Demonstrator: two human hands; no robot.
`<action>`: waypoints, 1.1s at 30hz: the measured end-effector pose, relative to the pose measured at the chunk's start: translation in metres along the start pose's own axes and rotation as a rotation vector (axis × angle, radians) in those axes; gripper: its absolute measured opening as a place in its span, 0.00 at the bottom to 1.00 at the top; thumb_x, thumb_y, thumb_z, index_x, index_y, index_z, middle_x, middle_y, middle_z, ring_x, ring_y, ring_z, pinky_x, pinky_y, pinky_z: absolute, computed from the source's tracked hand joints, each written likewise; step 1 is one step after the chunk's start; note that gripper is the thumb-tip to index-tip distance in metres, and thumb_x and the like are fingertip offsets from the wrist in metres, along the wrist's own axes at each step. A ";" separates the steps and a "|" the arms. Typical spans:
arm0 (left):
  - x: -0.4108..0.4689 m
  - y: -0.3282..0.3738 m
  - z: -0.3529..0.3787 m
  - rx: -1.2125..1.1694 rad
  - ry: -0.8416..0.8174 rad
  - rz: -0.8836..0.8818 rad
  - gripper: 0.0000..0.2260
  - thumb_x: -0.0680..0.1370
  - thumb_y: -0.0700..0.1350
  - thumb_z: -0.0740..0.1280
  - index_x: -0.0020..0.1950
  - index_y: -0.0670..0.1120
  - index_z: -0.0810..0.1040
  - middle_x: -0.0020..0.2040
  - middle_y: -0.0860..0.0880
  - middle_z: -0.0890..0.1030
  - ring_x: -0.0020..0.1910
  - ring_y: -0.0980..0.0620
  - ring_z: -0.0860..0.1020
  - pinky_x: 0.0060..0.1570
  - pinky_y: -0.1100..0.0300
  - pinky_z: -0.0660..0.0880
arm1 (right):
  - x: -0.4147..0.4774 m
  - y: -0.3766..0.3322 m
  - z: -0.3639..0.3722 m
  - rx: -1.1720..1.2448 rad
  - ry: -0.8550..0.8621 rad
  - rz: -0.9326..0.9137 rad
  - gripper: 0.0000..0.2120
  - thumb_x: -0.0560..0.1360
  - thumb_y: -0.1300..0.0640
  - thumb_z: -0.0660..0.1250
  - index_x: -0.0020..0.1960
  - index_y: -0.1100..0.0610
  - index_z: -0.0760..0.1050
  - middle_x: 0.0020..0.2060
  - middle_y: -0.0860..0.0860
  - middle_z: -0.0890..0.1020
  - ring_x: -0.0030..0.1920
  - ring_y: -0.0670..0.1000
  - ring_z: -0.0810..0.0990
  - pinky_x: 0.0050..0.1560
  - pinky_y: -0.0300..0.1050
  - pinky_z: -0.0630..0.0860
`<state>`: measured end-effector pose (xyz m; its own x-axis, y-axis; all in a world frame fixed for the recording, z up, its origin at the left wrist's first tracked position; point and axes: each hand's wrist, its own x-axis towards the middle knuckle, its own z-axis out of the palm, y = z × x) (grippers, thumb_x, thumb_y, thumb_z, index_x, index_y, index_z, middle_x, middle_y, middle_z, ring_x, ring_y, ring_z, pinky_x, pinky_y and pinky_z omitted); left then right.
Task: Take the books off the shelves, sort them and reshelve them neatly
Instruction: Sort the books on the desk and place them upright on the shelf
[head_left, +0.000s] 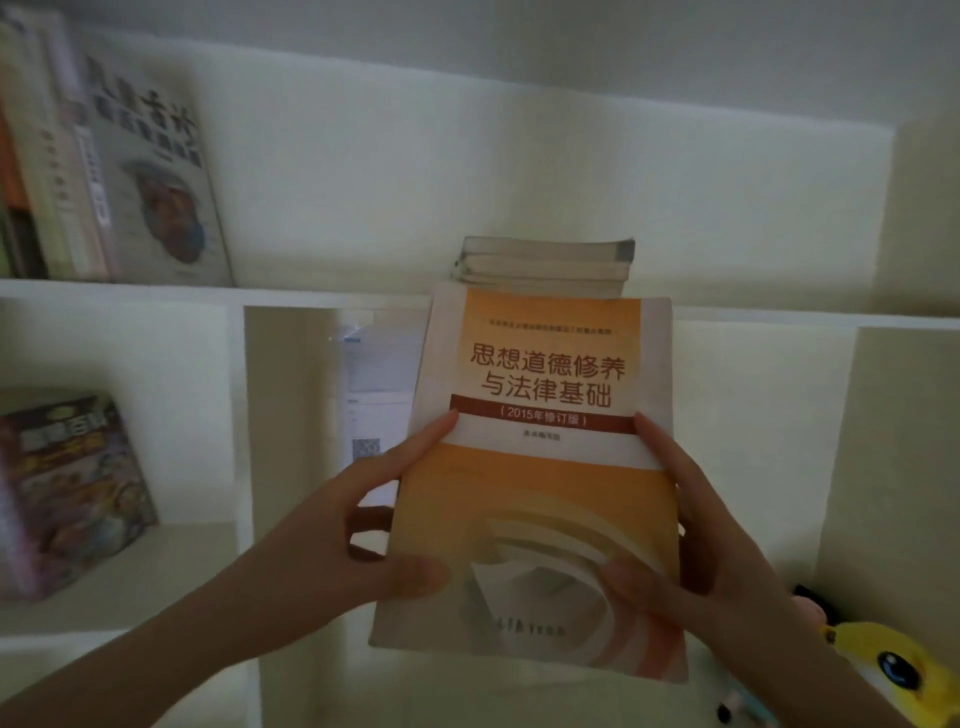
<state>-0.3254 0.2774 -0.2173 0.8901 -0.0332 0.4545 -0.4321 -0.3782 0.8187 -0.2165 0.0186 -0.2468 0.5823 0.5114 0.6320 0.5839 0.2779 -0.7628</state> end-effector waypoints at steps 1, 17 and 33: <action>-0.002 0.010 -0.005 0.018 0.016 0.022 0.39 0.62 0.44 0.77 0.62 0.76 0.66 0.60 0.64 0.74 0.54 0.51 0.81 0.45 0.54 0.81 | 0.005 -0.008 0.003 -0.003 -0.009 -0.021 0.41 0.67 0.65 0.72 0.68 0.31 0.64 0.65 0.35 0.72 0.61 0.47 0.78 0.50 0.45 0.81; 0.018 0.128 -0.115 0.321 0.357 0.250 0.39 0.66 0.40 0.75 0.66 0.72 0.64 0.56 0.56 0.75 0.45 0.62 0.80 0.39 0.65 0.79 | 0.191 -0.098 0.057 -0.050 -0.294 -0.235 0.46 0.64 0.61 0.75 0.72 0.34 0.57 0.68 0.43 0.67 0.62 0.50 0.76 0.55 0.49 0.80; 0.072 0.105 -0.211 0.489 0.612 0.293 0.40 0.70 0.33 0.71 0.72 0.64 0.60 0.57 0.64 0.66 0.51 0.59 0.73 0.40 0.68 0.78 | 0.377 -0.091 0.140 -0.299 -0.560 -0.311 0.53 0.66 0.73 0.74 0.72 0.45 0.42 0.65 0.50 0.62 0.63 0.51 0.69 0.54 0.40 0.78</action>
<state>-0.3375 0.4302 -0.0247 0.4549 0.2619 0.8511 -0.3967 -0.7961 0.4570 -0.1293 0.2998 0.0416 0.0310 0.8084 0.5878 0.8530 0.2852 -0.4371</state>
